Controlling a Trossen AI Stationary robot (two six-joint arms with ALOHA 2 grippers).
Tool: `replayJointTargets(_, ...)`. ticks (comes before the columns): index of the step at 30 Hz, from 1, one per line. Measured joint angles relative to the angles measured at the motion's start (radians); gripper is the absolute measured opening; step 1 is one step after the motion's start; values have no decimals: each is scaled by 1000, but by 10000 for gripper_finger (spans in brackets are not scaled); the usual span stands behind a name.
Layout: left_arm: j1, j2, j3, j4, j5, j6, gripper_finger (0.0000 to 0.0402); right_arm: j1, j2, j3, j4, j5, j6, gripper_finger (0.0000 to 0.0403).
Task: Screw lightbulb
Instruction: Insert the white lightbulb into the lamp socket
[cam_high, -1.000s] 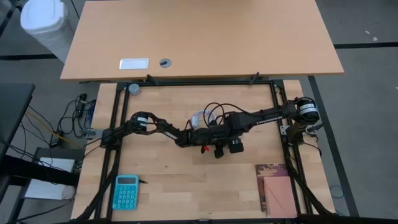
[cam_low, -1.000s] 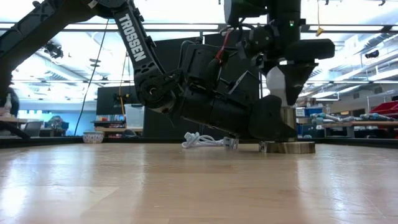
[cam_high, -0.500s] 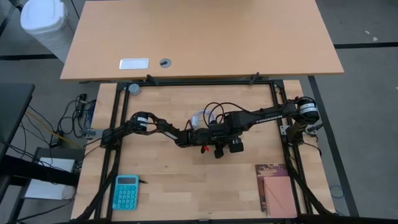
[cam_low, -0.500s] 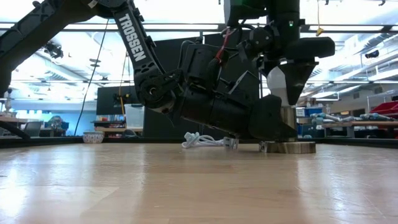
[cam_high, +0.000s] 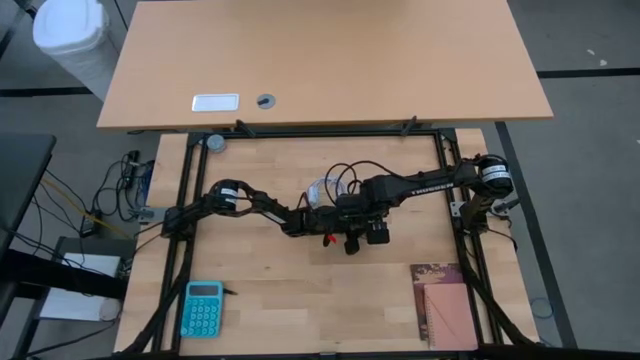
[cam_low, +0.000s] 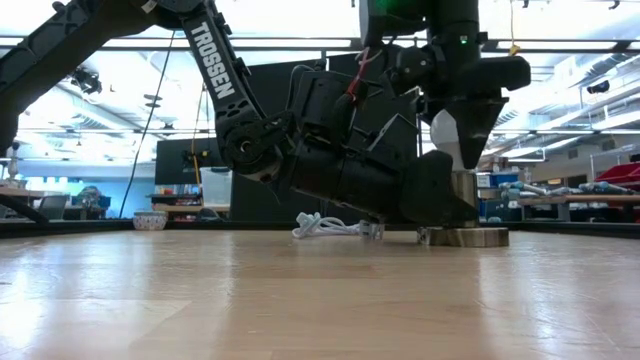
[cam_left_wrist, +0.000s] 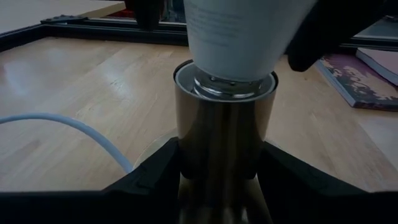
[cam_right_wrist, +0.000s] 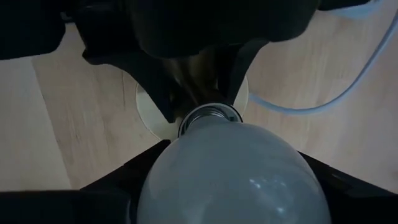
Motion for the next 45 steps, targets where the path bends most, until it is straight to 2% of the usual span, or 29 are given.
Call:
replayJointTargets(3,-2,0,0,-1,-8,-5,194,-10,-6,-19,12,-10,11,254)
replayJointTargets(8,-13,0,1,-7,-51,-20,194,-49,-28,-65,62,-91,28,255)
replayJointTargets(13,-26,0,0,-8,-113,-5,194,-66,-63,-72,92,-92,34,255)
replayJointTargets(19,-26,0,0,-7,-131,-3,194,-76,-76,-98,123,-104,51,255)
replayJointTargets(24,-31,0,0,-7,-153,-9,194,-84,-80,-118,162,-138,121,256)
replayJointTargets(30,-45,1,-1,3,-239,-30,193,-78,-78,-119,177,-132,197,256)
replayJointTargets(45,-82,5,-3,35,-477,-80,193,-75,-75,-121,242,-62,573,257)
